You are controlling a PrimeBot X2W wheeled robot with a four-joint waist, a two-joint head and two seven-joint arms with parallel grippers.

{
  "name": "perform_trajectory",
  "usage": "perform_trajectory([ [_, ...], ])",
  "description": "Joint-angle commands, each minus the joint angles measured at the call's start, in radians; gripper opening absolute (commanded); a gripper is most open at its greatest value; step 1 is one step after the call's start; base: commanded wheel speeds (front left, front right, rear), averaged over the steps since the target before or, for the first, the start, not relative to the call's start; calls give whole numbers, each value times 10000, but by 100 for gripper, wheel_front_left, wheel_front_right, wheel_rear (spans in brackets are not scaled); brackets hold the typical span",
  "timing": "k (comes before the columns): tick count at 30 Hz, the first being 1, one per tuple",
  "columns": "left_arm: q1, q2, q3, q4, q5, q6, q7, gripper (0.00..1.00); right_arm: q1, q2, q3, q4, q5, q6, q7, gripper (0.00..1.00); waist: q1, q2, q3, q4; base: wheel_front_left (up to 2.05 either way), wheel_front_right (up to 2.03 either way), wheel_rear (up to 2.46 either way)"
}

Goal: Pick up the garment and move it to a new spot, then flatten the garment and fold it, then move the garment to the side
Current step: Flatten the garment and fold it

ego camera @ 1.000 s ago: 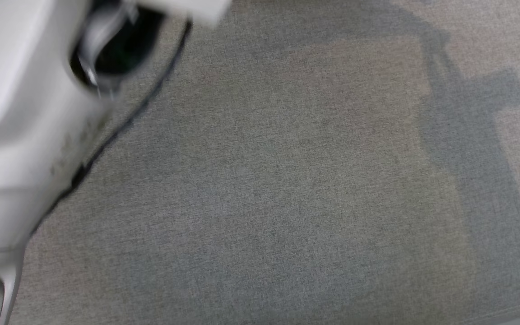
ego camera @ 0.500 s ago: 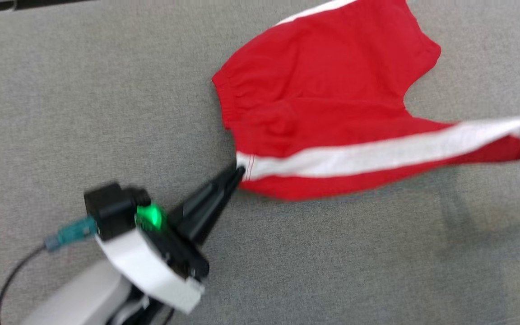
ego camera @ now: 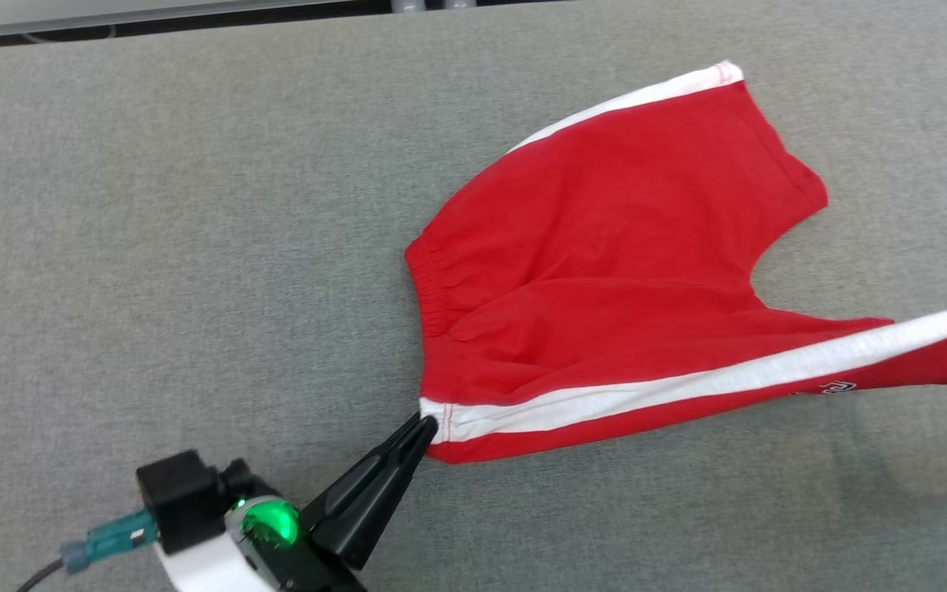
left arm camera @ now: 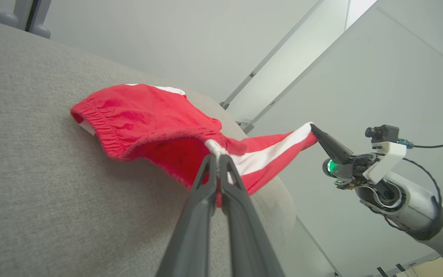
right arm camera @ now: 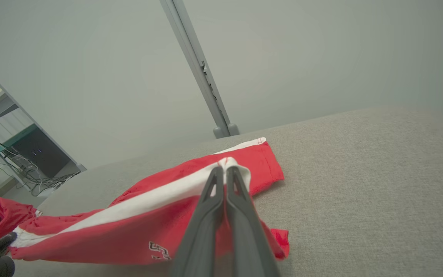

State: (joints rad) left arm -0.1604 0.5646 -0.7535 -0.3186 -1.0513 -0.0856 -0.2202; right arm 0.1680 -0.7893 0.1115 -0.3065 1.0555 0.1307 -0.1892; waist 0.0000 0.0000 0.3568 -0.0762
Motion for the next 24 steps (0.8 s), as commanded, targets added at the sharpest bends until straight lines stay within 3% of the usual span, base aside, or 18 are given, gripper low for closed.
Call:
perform_trajectory([
  [1, -263, -51, 16, 22, -174, -33, 94, 0, -201, 37, -40, 43, 44, -1, 111, 0, 0, 0, 124, 177, 0, 0, 0],
  [10, -2270, -1359, 297, 1299, -2932, -233, 1854, 0, -2780, -133, 130, 1525, 27, -1, 1846, 0, 0, 0, 629, 848, 0, 0, 0],
  [16, -3506, -1930, 911, 2443, -4278, 157, 2594, 0, -5100, -138, 966, 2740, -18, -1, 2774, 0, 0, 0, 993, 1070, 0, 0, 0],
  [24, -4712, -2464, 1311, 3601, -5133, 727, 3262, 0, -7249, -257, 1840, 4126, -276, -2, 2999, 0, 0, 0, 1553, 1242, 0, 0, 0],
])
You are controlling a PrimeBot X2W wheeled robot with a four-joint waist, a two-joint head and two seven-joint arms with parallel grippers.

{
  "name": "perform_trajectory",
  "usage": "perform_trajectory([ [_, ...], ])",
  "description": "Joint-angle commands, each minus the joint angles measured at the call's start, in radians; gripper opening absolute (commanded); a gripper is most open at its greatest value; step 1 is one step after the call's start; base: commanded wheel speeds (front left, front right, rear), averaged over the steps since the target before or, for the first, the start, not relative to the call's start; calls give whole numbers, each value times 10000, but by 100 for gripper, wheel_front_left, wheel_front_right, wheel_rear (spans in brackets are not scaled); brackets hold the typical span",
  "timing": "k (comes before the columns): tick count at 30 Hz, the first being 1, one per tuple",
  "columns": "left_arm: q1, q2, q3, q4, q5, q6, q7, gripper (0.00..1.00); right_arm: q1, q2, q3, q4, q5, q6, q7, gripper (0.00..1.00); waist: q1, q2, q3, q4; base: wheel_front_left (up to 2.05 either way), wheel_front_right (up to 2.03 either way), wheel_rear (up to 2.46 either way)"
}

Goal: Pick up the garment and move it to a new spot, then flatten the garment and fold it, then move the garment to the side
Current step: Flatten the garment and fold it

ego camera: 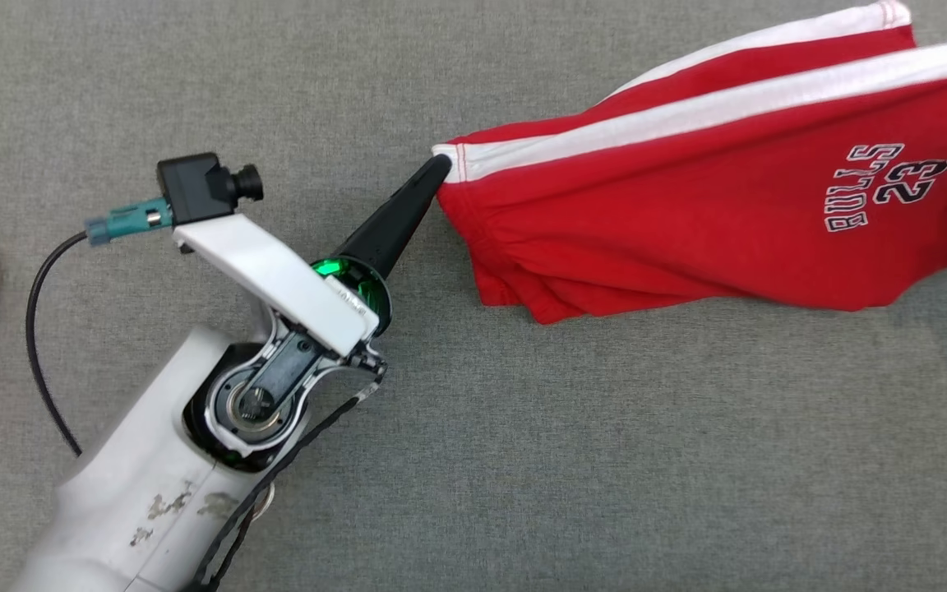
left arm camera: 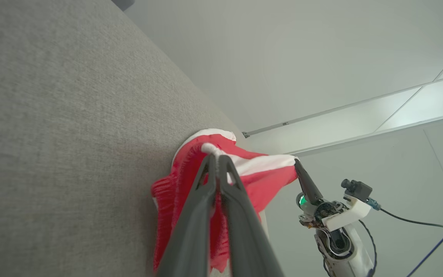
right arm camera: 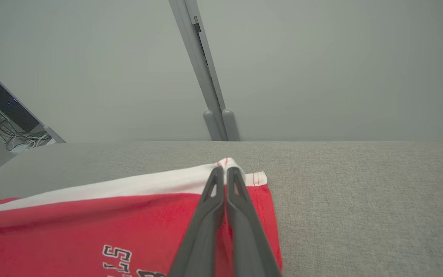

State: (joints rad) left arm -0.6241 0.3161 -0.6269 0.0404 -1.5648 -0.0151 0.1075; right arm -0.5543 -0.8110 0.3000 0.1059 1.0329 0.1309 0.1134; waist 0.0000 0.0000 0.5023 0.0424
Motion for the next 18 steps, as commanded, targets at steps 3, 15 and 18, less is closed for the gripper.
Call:
perform_trajectory([
  [3, -473, -225, 65, 374, -313, 260, 289, 0, -731, -60, 353, 507, -175, -4, -113, 0, 0, 0, 340, 107, 0, 0, 0],
  [15, -1638, -684, -23, 2099, 84, 272, 337, 62, -3082, 484, 2129, 2416, -33, -3, -619, 100, 0, 0, 907, 30, 0, 0, 0],
  [18, -1678, -687, -83, 2339, 305, 186, 176, 100, -3340, 515, 2299, 2666, 95, -3, -1157, 100, 0, 0, 895, -18, 0, 0, 0],
])
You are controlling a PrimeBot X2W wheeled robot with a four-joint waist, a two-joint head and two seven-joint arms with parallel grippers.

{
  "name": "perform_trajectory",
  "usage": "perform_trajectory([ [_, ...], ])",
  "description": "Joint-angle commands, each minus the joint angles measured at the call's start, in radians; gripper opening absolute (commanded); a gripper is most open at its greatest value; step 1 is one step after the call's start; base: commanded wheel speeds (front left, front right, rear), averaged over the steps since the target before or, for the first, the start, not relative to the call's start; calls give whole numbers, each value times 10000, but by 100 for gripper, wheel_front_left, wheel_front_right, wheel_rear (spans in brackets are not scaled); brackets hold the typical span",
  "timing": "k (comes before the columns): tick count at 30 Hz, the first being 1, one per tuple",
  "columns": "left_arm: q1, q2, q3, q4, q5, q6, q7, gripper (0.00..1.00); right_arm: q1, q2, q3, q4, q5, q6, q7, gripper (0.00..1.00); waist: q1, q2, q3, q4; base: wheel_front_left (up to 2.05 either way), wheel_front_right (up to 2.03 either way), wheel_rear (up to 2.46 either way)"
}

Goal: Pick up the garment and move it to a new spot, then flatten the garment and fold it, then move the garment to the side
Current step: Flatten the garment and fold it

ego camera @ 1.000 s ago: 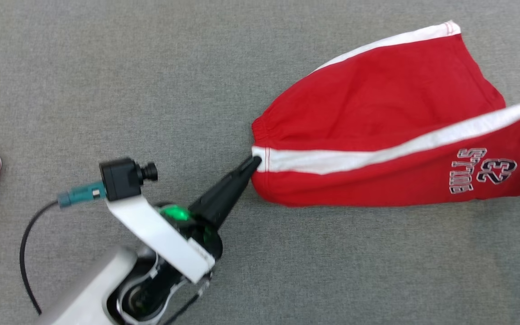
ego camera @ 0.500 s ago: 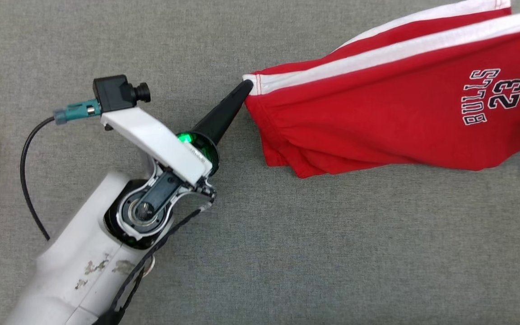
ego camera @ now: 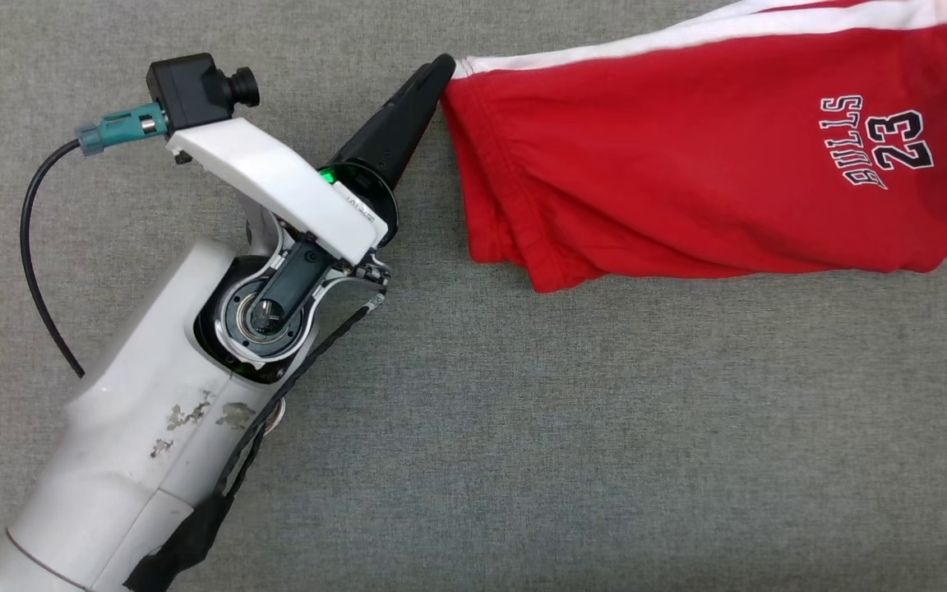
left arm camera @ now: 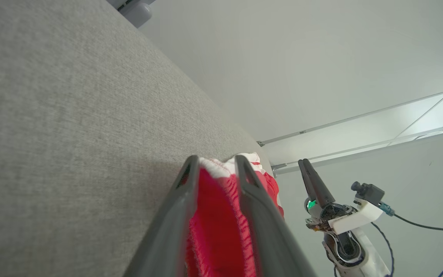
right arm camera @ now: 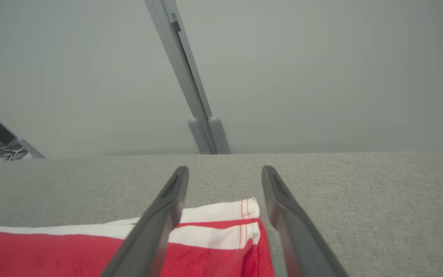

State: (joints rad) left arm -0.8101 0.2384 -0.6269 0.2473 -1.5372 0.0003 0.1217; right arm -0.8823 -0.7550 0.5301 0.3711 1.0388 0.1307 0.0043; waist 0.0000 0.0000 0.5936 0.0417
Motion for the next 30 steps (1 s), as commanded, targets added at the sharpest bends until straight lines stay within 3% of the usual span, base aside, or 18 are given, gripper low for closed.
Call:
perform_trajectory([
  [1, 248, 94, -88, 293, 114, -62, -80, 100, -31, -70, 75, 25, 81, -1, -279, 100, 0, 0, -68, -27, 0, 0, 0],
  [4, 466, 376, -114, 227, 727, -309, -693, 100, 515, -265, 217, -116, 301, -1, -934, 100, 0, 0, -347, -71, 0, 0, 0],
  [6, 634, 737, -303, 103, 1845, -311, -1602, 100, 1127, -469, 326, -307, 454, -1, -1279, 100, 0, 0, -604, -105, 0, 0, 0],
  [7, 898, 1049, -636, 48, 3442, 111, -2923, 100, 1887, -688, 424, -518, 628, -1, -1544, 100, 0, 0, -894, -106, 0, 0, 0],
  [9, 1429, 1045, -792, 22, 4596, 761, -3639, 100, 2695, -823, 496, -686, 738, -1, -1779, 100, 0, 0, -1208, -109, 0, 0, 0],
  [13, 2670, 621, 128, -805, 6881, 1993, -3868, 100, 3925, -791, 496, -824, 741, -1, -2037, 100, 0, 0, -1744, -47, 0, 0, 0],
  [17, 4373, -264, 1011, -1831, 9276, 2563, -3866, 100, 4334, -543, 361, -461, 629, -1, -1910, 100, 0, 0, -2133, 233, 0, 0, 0],
  [19, 4944, -600, 1156, -2079, 10279, 2594, -3867, 100, 4194, -383, 227, 3, 598, -1, -1736, 100, 0, 0, -2227, 471, 0, 0, 0],
  [24, 5688, -1261, 1152, -2089, 11536, 2368, -3869, 100, 3643, -213, -93, 1200, 606, -1, -1021, 100, 0, 0, -2232, 1039, 0, 0, 0],
  [30, 5939, -1783, 1125, -1933, 12432, 1956, -3872, 100, 2724, -155, -265, 3007, 875, -1, 681, 100, 0, 0, -1977, 1792, 0, 0, 0],
])
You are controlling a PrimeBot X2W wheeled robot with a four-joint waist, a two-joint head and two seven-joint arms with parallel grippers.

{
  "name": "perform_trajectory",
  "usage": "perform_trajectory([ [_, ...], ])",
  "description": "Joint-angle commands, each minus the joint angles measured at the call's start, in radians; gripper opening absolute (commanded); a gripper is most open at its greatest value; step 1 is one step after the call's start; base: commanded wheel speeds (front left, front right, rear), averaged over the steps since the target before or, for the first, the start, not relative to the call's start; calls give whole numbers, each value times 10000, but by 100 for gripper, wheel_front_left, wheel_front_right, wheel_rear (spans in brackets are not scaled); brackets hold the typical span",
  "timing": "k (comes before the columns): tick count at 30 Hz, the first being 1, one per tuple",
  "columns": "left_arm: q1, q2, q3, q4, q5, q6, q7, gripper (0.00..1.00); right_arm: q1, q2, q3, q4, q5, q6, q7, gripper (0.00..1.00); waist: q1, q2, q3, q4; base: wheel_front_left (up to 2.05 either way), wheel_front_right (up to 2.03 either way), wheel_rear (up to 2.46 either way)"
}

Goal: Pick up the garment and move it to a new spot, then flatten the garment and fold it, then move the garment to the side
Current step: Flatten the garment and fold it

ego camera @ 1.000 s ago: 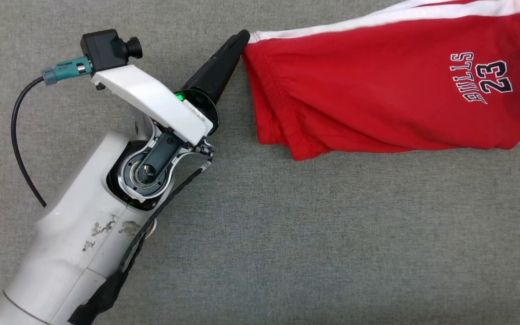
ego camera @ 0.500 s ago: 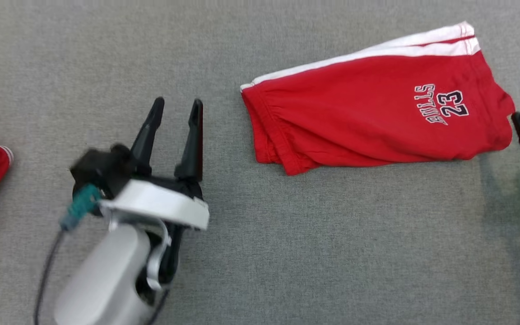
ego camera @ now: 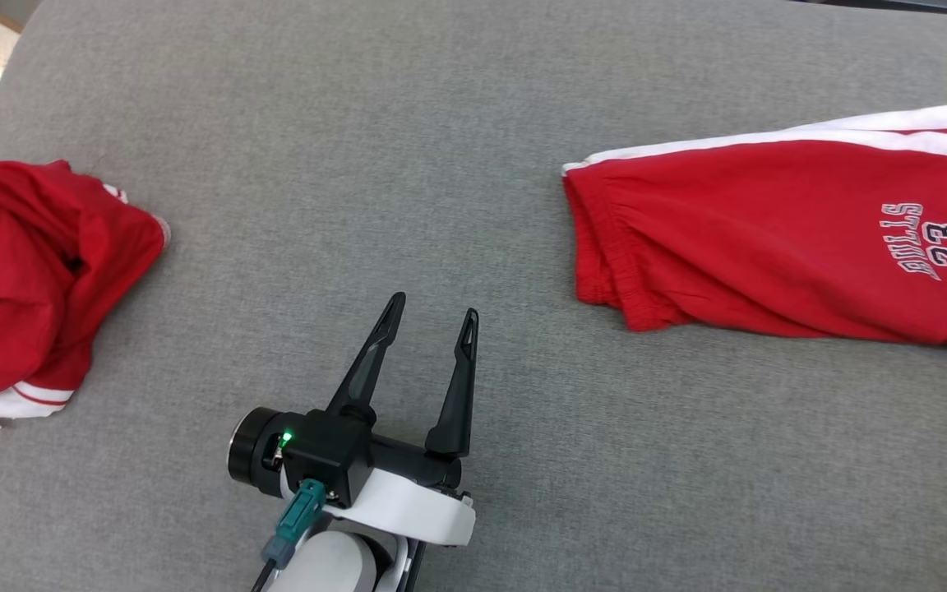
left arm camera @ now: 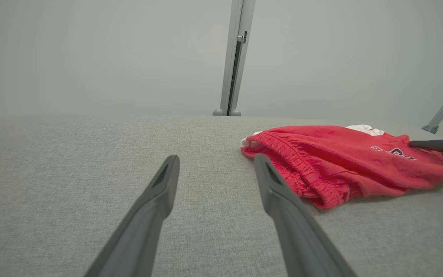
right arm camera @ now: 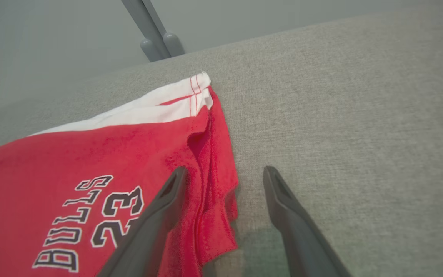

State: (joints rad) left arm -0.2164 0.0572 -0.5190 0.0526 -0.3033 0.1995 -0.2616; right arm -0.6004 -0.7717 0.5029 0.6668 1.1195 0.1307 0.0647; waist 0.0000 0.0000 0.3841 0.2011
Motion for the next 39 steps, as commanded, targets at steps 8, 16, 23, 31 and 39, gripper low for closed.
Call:
perform_trajectory([
  [8, 5, -55, 312, 101, 172, -192, -38, 100, -238, 176, 288, 463, 240, -1, 971, 36, 0, 0, 136, 260, 0, 0, 0],
  [16, 4, -54, 542, 84, 284, -219, -38, 100, -49, -363, 400, 561, 18, -13, 434, 0, 0, 0, -55, -283, 0, 0, 0],
  [23, 28, -52, 696, 169, 437, -413, -39, 100, -259, -1530, 671, 555, -989, -12, -35, 0, 0, 0, -132, -777, 0, 0, 0],
  [31, 172, -52, 791, 414, 481, -552, -39, 100, -1369, -1513, 884, -781, -2375, -10, 86, 0, 0, 0, -470, -1301, 0, 0, 0],
  [39, 268, -49, 652, 518, 307, -628, -37, 100, -1706, -551, 868, -2353, -3546, -10, 1055, 0, 0, 0, -848, -1148, 0, 0, 0],
])
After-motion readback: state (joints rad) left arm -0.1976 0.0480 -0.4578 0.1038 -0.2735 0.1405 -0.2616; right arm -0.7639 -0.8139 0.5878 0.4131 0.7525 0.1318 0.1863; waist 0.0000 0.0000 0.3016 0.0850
